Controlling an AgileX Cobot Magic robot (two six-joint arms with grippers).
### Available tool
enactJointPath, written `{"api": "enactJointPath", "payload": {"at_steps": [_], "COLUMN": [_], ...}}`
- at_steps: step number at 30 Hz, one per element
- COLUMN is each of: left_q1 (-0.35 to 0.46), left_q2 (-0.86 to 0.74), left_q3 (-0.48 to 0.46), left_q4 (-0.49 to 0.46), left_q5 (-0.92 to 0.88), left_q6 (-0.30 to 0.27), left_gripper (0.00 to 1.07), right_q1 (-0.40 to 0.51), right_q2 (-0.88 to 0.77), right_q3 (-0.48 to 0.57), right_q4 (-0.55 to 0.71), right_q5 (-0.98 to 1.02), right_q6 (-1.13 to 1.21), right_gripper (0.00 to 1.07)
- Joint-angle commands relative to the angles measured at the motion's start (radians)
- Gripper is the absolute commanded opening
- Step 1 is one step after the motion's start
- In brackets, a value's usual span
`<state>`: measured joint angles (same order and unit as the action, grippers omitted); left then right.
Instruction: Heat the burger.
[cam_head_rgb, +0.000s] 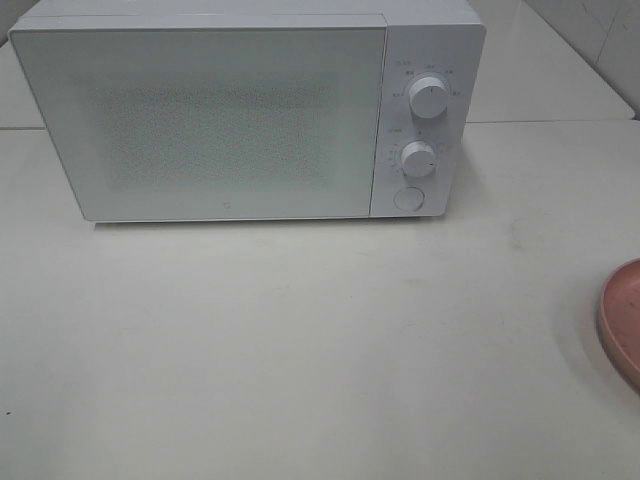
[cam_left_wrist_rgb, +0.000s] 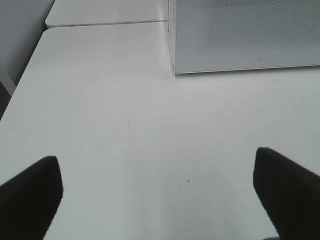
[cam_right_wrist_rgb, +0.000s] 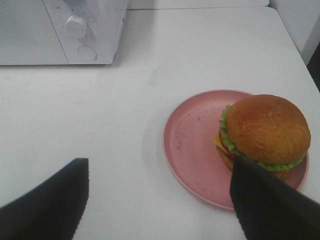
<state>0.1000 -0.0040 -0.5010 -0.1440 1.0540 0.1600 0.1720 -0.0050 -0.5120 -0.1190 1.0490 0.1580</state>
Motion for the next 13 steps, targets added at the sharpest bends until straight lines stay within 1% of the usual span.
{"api": "enactJointPath", "payload": {"at_steps": [1,13], "left_q1": [0.001,0.001], "left_q2": [-0.027,-0.027], "left_q3": [0.002,0.002], "left_q4": [0.003,0.003], "left_q5": [-0.013,-0.013], "left_q6": [-0.007,-0.007], "left_gripper": [0.98,0.98], "right_q1": [-0.008,-0.008], "right_q2": [-0.015,-0.015], "right_q3": [0.002,0.002], "right_q4": [0.0,0.0], "right_q5": [-0.007,-0.007], "right_q6": [-0.004,-0.004], "right_gripper": [0.75,0.75]}}
